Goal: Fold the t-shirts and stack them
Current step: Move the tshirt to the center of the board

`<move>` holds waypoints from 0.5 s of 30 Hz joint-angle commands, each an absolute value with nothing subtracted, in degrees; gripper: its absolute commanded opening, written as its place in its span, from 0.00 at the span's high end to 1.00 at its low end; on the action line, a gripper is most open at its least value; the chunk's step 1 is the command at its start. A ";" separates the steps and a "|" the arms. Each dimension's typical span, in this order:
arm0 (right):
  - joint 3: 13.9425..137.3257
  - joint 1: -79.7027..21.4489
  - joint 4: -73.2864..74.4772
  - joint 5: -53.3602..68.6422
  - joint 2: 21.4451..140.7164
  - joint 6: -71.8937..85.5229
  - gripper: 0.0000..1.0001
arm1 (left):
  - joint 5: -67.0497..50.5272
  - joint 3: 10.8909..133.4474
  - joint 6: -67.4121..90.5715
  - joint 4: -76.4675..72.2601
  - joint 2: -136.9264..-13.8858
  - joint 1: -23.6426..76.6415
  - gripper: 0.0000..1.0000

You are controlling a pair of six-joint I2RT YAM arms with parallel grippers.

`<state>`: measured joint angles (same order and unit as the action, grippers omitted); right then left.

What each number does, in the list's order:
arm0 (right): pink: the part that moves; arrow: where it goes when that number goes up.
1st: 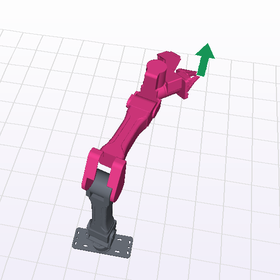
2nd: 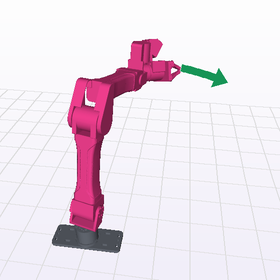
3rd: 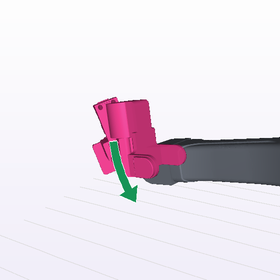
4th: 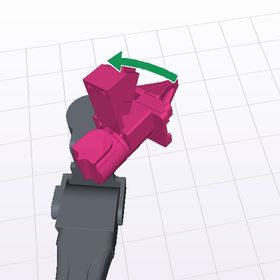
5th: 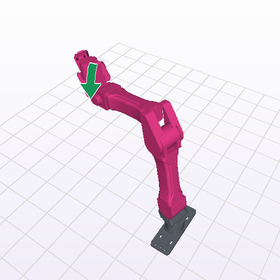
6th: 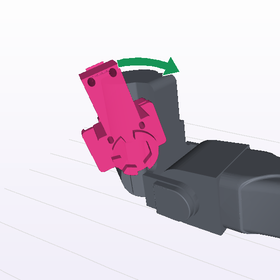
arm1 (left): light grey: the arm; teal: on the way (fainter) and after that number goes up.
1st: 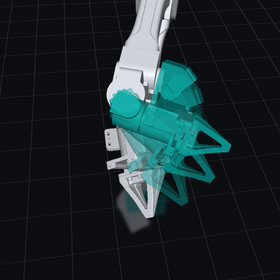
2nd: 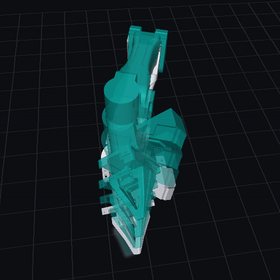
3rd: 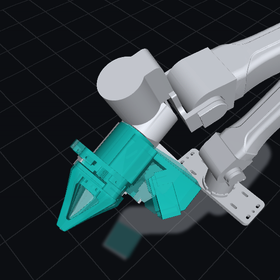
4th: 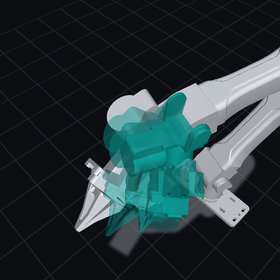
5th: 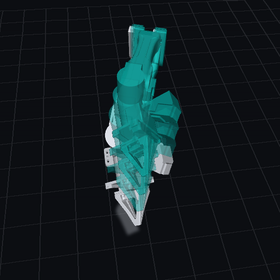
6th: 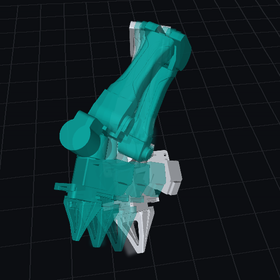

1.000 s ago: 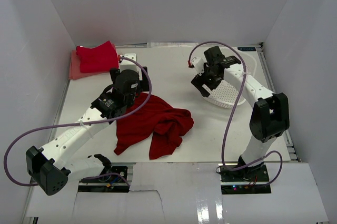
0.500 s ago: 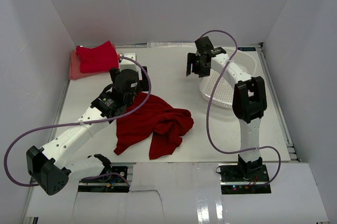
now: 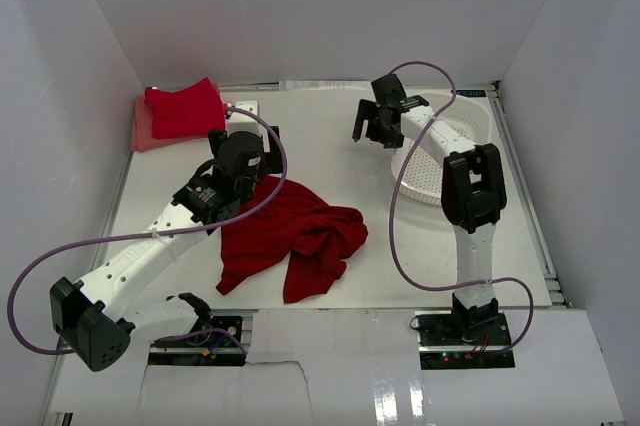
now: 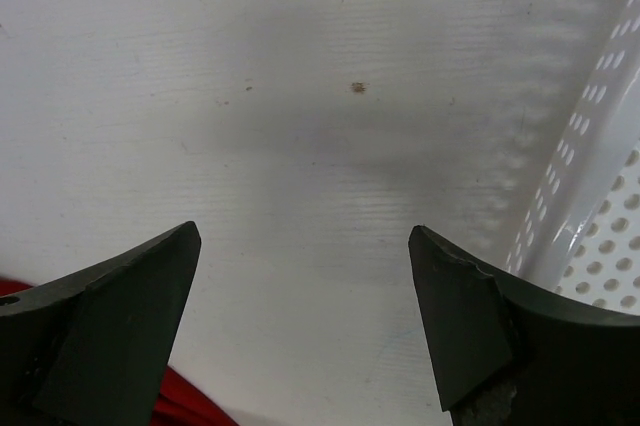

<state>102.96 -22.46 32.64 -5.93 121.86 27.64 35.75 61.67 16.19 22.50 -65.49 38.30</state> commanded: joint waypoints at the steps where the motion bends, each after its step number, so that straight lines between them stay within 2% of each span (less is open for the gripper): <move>1: 102.65 -22.15 31.36 -8.78 116.72 27.33 0.09 | 35.77 63.72 16.52 22.85 -64.16 37.97 0.02; 4: 105.37 -21.80 36.62 -14.32 116.37 27.25 0.10 | 35.68 63.72 16.61 22.94 -64.07 37.97 0.02; 9: 105.30 -19.60 39.46 -13.09 117.16 26.55 0.13 | 35.86 63.63 16.52 22.85 -63.98 37.97 0.02; 15: 96.96 -18.02 39.55 -13.88 115.75 22.94 0.14 | 35.86 63.72 16.44 22.94 -63.81 37.97 0.02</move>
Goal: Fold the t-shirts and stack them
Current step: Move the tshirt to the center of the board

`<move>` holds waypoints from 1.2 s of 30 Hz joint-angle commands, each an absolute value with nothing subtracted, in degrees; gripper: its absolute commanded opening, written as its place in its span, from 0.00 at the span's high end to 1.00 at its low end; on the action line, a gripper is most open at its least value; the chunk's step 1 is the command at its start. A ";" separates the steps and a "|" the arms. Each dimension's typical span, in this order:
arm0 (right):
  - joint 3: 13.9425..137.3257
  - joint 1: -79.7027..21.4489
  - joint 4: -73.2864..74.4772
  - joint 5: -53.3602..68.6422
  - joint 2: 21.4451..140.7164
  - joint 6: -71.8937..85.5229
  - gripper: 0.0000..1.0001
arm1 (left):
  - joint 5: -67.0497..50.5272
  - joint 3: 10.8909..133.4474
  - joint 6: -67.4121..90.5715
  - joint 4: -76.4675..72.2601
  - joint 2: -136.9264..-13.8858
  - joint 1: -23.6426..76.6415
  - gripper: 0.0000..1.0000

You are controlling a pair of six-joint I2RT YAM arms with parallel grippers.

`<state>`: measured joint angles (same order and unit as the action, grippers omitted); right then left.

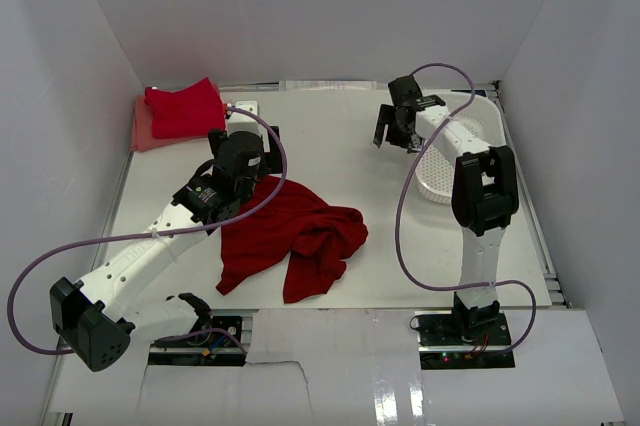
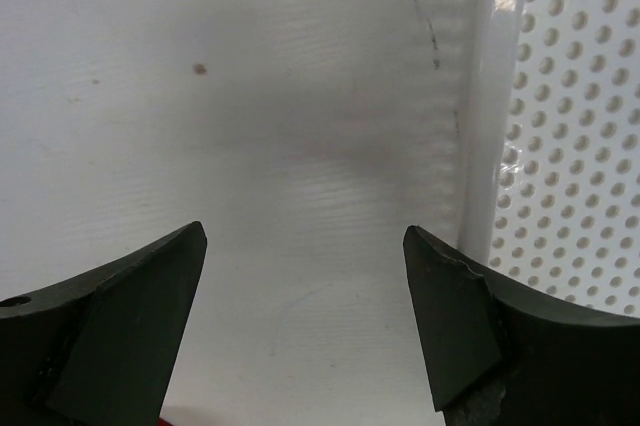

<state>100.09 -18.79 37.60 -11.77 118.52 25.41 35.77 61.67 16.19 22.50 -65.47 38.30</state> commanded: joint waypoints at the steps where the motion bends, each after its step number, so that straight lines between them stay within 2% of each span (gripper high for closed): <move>1: 96.25 -17.76 39.55 -14.23 115.58 22.33 0.14 | 35.95 63.63 16.44 22.85 -63.81 37.97 0.02; 16: 94.04 -11.08 40.08 -14.15 114.43 12.84 0.14 | 36.12 63.63 16.52 22.94 -64.07 37.97 0.02; 36: 110.38 -2.81 35.16 -7.74 127.61 8.62 0.08 | 36.65 63.55 16.35 23.03 -65.30 37.88 0.02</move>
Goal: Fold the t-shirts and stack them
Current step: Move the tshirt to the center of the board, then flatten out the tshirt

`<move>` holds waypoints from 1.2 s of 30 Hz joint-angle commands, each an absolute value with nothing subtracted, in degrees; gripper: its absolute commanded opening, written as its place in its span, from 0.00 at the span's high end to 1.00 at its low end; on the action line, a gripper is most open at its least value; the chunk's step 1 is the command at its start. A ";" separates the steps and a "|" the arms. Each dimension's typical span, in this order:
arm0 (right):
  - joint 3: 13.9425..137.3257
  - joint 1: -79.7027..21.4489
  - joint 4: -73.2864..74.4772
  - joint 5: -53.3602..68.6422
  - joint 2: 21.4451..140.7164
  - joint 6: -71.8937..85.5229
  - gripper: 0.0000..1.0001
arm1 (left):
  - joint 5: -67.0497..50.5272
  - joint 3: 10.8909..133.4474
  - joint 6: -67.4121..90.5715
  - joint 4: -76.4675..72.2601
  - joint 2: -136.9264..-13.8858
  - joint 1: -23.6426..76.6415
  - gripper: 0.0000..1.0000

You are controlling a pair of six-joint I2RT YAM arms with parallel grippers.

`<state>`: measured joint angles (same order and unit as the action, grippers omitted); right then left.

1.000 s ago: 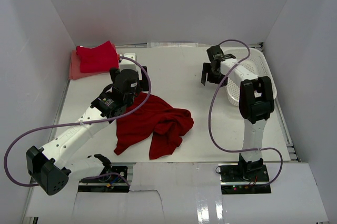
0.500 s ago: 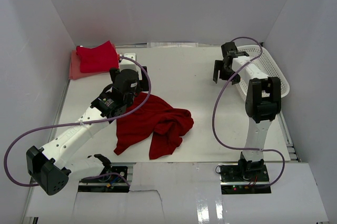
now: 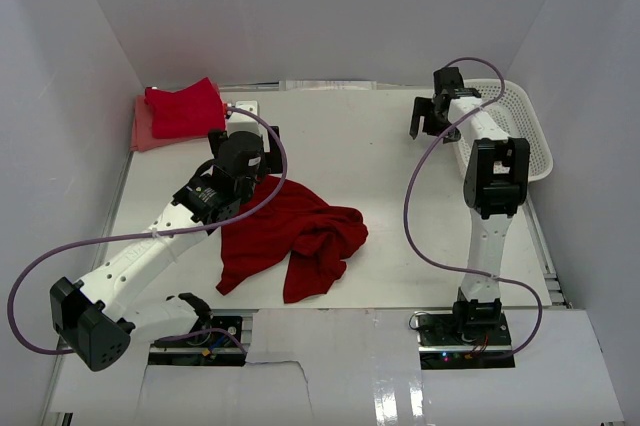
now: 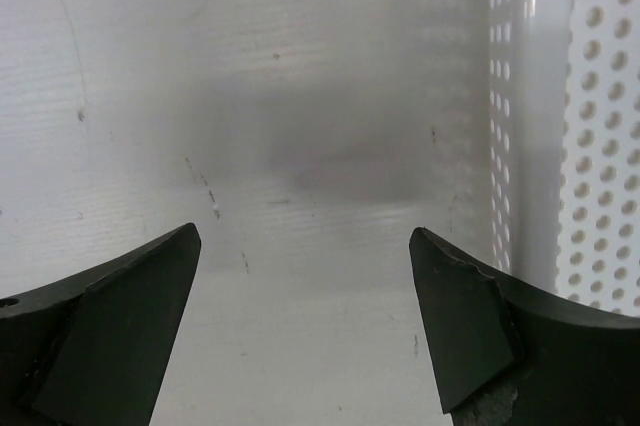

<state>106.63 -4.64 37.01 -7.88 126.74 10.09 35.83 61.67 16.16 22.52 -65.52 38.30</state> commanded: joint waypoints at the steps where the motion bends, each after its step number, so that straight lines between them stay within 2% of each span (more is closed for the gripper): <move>1: 111.70 -2.81 35.07 -6.69 128.14 8.53 0.08 | 36.65 63.63 16.35 23.03 -65.39 37.97 0.02; 4: 112.67 -2.81 34.28 -1.70 127.10 7.91 0.09 | 36.65 63.63 16.44 23.03 -65.57 37.88 0.02; 8: 107.60 -4.82 29.63 4.38 120.25 7.56 0.10 | 36.74 63.72 16.52 23.03 -65.74 37.79 0.02; 11: 104.16 -8.25 28.92 8.69 113.57 7.38 0.18 | 36.65 63.81 16.70 23.03 -66.09 37.79 0.02; 14: 95.48 -14.48 26.99 7.92 104.70 6.77 0.31 | 36.83 64.07 16.70 23.20 -66.09 37.62 0.02; 19: 75.45 -25.37 24.18 7.90 84.67 7.20 0.38 | 37.35 64.34 16.70 23.47 -65.48 37.44 0.02; 20: 70.80 -26.36 19.12 10.35 80.29 7.90 0.39 | 37.35 64.25 16.70 23.55 -65.22 37.44 0.02; 21: 65.10 -26.72 14.46 12.98 70.76 9.30 0.41 | 37.61 64.42 16.70 23.55 -65.13 37.44 0.02; 22: 51.81 -26.63 8.76 18.32 65.97 11.93 0.43 | 37.97 64.68 16.70 23.73 -65.04 37.44 0.02; 23: 38.46 -26.46 -2.70 20.28 57.04 20.92 0.03 | 38.06 65.12 17.13 24.34 -64.78 37.35 0.02; 24: 38.32 -26.46 -8.12 21.09 52.95 26.05 0.02 | 38.06 65.04 17.14 24.35 -64.51 37.35 0.02; 25: 26.23 -25.93 -14.44 22.40 49.60 31.06 0.16 | 37.88 65.04 17.40 24.35 -64.34 37.35 0.02; 26: 21.41 -25.58 -22.07 24.67 47.05 35.72 0.40 | 37.88 65.13 17.49 24.43 -63.99 37.35 0.02; 27: 19.79 -25.40 -25.19 28.53 45.28 38.90 0.44 | 37.71 65.21 17.66 24.87 -63.90 37.35 0.02; 29: 27.56 -26.18 -14.39 30.93 47.79 33.52 0.42 | 37.00 65.65 18.28 25.31 -63.63 37.35 0.02; 30: 30.99 -26.71 -1.01 27.81 49.03 28.70 0.39 | 36.83 65.65 18.54 25.92 -63.63 37.27 0.02; 31: 35.64 -27.59 4.69 26.38 50.09 27.00 0.34 | 36.91 65.65 18.89 26.36 -63.81 37.35 0.02; 32: 36.64 -28.21 7.70 26.54 51.84 25.07 0.25 | 37.09 65.74 19.85 27.06 -64.16 37.27 0.02; 34: 37.52 -29.88 12.89 27.07 53.26 22.25 0.16 | 37.35 66.35 21.00 29.96 -66.00 37.27 0.02; 36: 37.97 -32.15 14.67 22.62 54.31 21.71 0.14 | 37.53 66.80 23.11 33.11 -67.23 37.27 0.02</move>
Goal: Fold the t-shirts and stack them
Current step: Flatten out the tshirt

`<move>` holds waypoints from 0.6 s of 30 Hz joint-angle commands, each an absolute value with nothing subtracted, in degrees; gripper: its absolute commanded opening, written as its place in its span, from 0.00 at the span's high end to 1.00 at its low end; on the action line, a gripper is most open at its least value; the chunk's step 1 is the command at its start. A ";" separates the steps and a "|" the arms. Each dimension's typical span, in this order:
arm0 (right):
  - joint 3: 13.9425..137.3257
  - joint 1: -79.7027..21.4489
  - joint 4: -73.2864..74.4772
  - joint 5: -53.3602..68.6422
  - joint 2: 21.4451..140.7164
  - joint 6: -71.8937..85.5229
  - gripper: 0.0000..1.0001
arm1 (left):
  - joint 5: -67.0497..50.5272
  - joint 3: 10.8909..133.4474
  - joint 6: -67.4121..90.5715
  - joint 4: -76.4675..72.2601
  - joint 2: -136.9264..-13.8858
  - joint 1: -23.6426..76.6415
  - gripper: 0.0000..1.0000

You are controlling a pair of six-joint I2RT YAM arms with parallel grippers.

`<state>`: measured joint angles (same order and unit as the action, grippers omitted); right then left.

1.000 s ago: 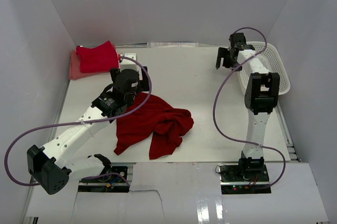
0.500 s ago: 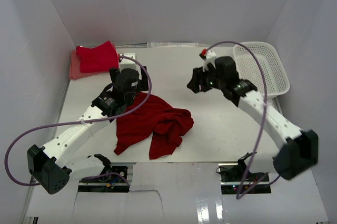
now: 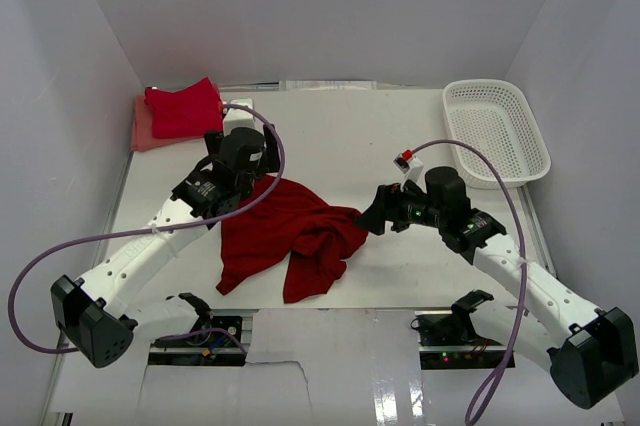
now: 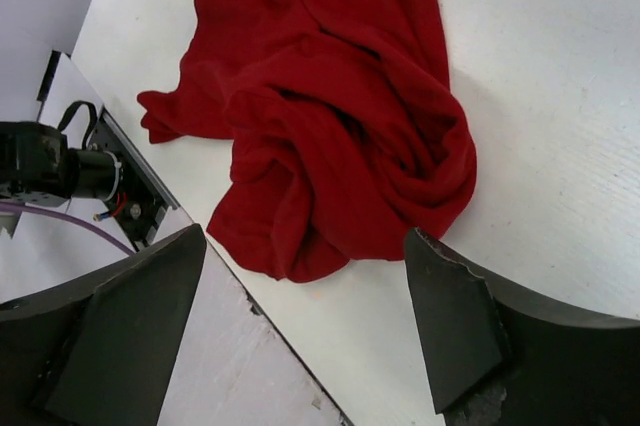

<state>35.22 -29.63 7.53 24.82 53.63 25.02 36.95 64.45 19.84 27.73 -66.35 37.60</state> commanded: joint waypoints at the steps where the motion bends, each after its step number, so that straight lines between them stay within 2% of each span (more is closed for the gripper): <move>1: 38.23 -32.69 16.85 20.50 54.49 21.97 0.13 | 37.44 66.80 23.90 33.92 -68.19 37.27 0.02; 5: 39.37 -33.40 19.50 14.16 56.85 21.80 0.06 | 34.73 65.57 25.66 34.80 -69.52 35.17 0.02; 14: 40.16 -35.16 15.48 13.80 70.46 18.37 0.10 | 24.09 64.43 26.10 35.42 -71.89 25.42 0.02; 15: 40.43 -35.33 14.77 14.58 71.97 18.20 0.11 | 22.86 64.08 26.28 35.33 -71.98 24.62 0.02; 18: 42.45 -35.42 12.40 18.35 76.98 17.14 0.26 | 18.29 62.67 26.72 34.46 -72.42 22.07 0.02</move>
<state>39.00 -35.09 16.84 15.14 74.52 19.29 24.16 63.83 25.65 34.81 -72.93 23.83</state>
